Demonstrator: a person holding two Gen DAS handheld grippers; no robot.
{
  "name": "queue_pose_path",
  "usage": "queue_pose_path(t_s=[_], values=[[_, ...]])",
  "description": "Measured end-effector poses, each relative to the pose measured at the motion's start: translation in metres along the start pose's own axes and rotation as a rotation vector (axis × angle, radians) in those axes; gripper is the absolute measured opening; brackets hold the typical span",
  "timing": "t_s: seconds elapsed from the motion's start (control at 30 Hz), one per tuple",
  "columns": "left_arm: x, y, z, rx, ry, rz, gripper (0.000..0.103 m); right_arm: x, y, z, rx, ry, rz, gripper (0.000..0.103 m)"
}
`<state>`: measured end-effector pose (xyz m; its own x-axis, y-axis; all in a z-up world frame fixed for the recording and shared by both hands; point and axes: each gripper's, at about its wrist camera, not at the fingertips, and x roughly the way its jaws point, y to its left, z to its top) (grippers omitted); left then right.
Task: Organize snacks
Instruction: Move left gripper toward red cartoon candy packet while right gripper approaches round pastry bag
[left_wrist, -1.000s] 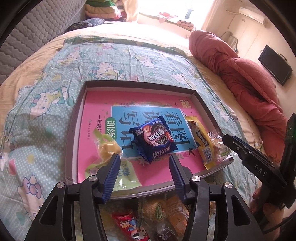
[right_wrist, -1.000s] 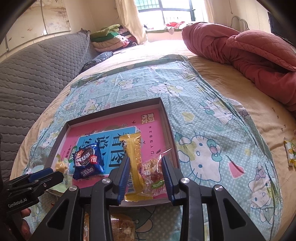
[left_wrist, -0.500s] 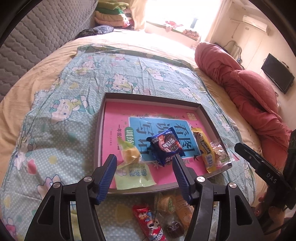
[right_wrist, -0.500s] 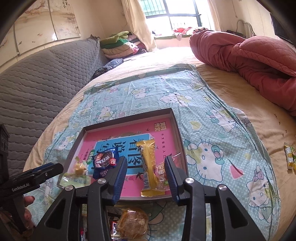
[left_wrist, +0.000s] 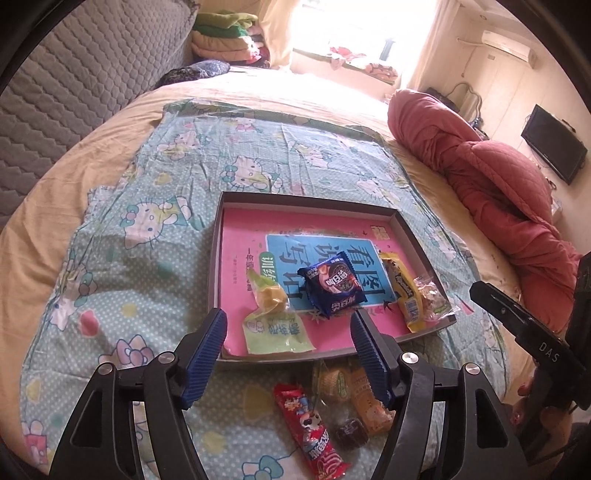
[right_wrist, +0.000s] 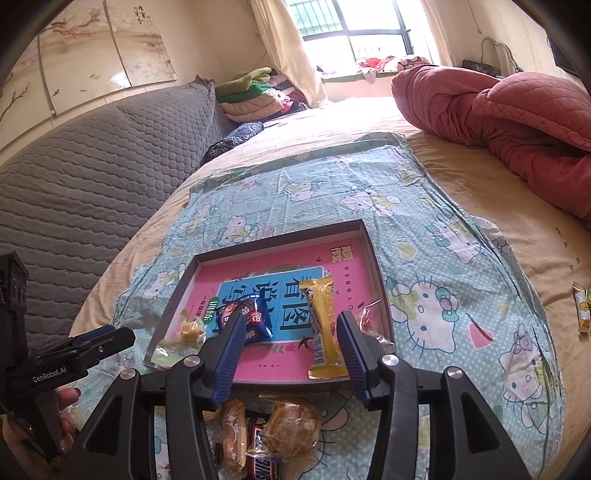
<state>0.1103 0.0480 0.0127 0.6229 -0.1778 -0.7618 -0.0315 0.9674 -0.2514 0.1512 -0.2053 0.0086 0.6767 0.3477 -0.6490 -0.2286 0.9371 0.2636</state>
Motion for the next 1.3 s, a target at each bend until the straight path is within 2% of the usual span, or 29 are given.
queue_pose_path(t_s=[0.13, 0.57, 0.8, 1.3], values=[[-0.003, 0.001, -0.005, -0.003, 0.008, 0.012, 0.071, -0.006, 0.004, -0.004, -0.007, -0.001, 0.011, 0.057], [-0.011, -0.005, -0.026, 0.02, 0.036, 0.032, 0.071, -0.013, 0.009, -0.018, -0.015, 0.027, 0.035, 0.06], [-0.011, -0.004, -0.038, 0.011, 0.066, 0.035, 0.071, -0.017, 0.009, -0.023, -0.016, 0.025, 0.033, 0.066], [-0.009, -0.014, -0.06, 0.034, 0.123, 0.057, 0.071, -0.024, 0.009, -0.031, -0.016, 0.036, 0.041, 0.068]])
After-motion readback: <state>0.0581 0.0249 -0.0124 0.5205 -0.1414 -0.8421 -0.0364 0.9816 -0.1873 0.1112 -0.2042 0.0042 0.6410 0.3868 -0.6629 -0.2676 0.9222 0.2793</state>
